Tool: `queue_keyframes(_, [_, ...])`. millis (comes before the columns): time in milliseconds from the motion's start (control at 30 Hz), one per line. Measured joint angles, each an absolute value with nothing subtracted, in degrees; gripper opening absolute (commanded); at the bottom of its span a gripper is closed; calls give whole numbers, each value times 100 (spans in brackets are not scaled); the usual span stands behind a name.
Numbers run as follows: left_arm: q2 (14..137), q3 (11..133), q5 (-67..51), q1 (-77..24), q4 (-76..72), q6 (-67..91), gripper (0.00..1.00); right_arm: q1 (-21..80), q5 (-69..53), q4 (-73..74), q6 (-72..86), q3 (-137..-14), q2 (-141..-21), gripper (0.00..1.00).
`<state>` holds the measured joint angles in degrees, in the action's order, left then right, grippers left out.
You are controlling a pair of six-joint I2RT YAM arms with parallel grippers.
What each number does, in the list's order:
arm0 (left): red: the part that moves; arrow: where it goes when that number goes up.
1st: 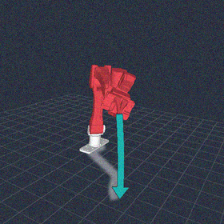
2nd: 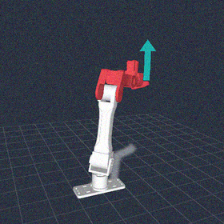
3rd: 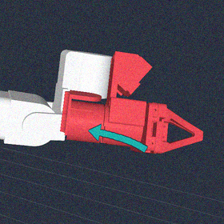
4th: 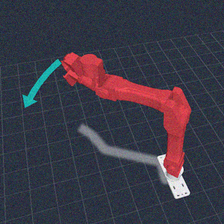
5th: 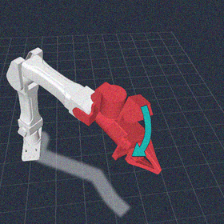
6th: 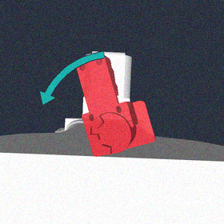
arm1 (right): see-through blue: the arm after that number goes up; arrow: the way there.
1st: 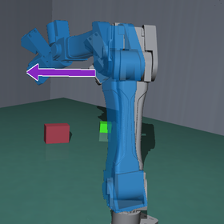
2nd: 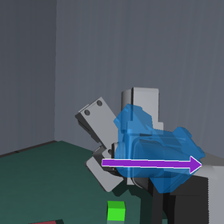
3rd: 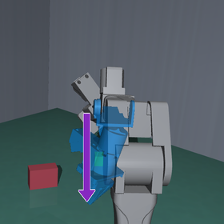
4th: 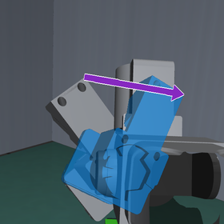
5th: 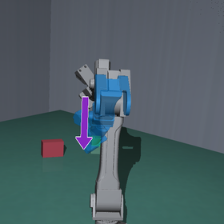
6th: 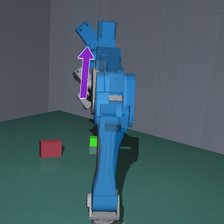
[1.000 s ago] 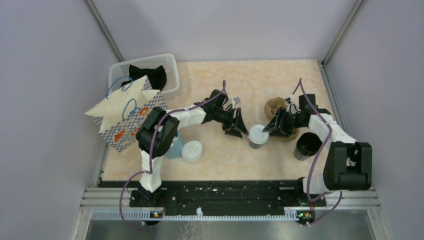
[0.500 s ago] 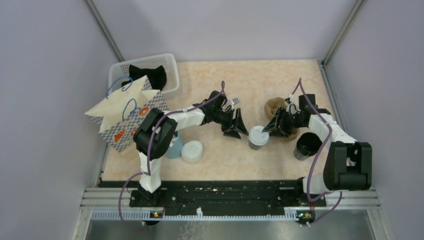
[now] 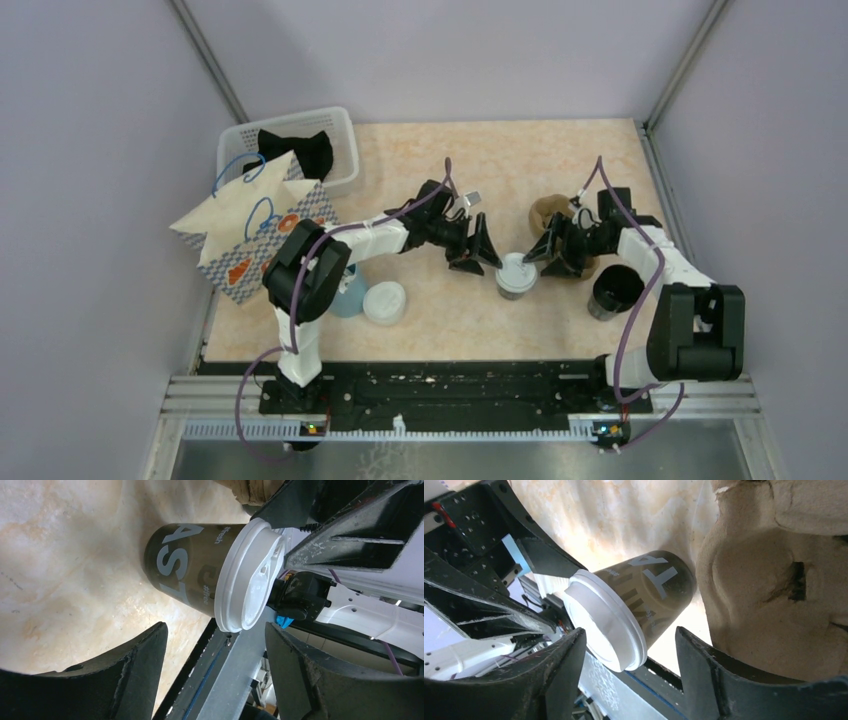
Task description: Pack the takeout coffee
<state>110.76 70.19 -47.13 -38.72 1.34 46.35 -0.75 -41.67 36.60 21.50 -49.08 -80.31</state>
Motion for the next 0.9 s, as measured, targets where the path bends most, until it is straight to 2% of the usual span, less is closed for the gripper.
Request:
queue_keyframes(133, [11107,7338,-4722,-3874,414,4383,86,-75,-4167,3907,2047,-5024,-7894,81])
queue_keyframes(200, [11218,7732,-4779,-3874,558,4178,87,-75,-4174,4027,2003,-5022,-7695,85])
queue_keyframes(333, [11603,8490,-4947,-3872,722,3872,85,-75,-4397,4042,1925,-4810,-7277,86])
queue_keyframes(433, [11852,8665,-5076,-3879,757,3813,79,-75,-4683,4014,1935,-4488,-7220,87])
queue_keyframes(767, [12379,8750,-5317,-3894,816,3822,72,154,-5052,3824,2021,-4270,-7373,83])
queue_keyframes(900, [12379,8768,-5317,-3905,770,3861,67,176,-5063,3642,2121,-4101,-7402,74])
